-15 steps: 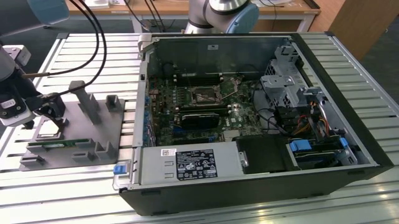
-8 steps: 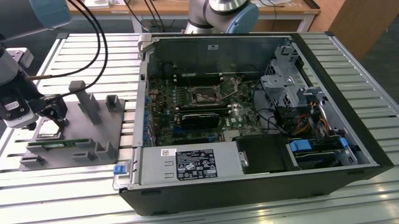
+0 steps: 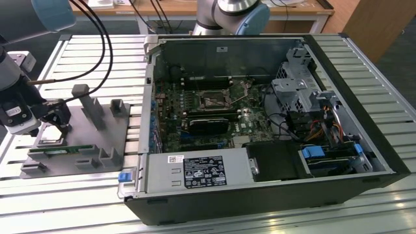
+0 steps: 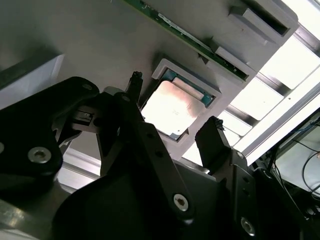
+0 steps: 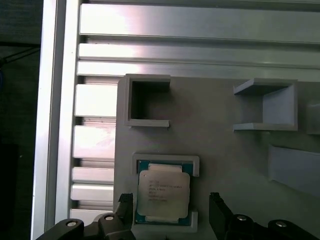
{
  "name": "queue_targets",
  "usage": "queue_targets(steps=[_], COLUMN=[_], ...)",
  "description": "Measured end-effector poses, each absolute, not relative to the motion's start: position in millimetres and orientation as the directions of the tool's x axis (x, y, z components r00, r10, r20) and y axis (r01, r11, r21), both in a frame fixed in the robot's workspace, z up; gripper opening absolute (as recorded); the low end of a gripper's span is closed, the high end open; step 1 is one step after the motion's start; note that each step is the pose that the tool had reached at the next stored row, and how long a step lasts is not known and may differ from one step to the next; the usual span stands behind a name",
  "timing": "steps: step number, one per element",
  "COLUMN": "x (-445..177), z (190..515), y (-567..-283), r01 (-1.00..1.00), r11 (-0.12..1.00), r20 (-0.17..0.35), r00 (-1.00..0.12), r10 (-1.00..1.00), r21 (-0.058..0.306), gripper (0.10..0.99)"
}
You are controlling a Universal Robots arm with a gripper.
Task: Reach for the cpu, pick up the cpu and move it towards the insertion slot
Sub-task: 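Pick up the cpu and move it towards the insertion slot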
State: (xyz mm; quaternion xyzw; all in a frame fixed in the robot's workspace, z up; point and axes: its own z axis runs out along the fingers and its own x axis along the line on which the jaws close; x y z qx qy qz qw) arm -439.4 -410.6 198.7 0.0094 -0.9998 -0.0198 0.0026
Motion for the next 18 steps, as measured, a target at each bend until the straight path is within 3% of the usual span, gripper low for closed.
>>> queue_targets(steps=[3, 4, 18], x=[-439.4, -439.4, -439.8], z=[197.6, 197.2, 191.1], y=[-410.6, -410.6, -409.3], r01=[-0.019, -0.019, -0.012], r11=[0.999, 0.999, 0.999], r20=[0.005, 0.005, 0.005], r00=[-1.000, -1.000, -1.000], r10=[-0.019, -0.019, -0.012], r21=[0.040, 0.040, 0.039], gripper=[0.718, 0.780, 0.780])
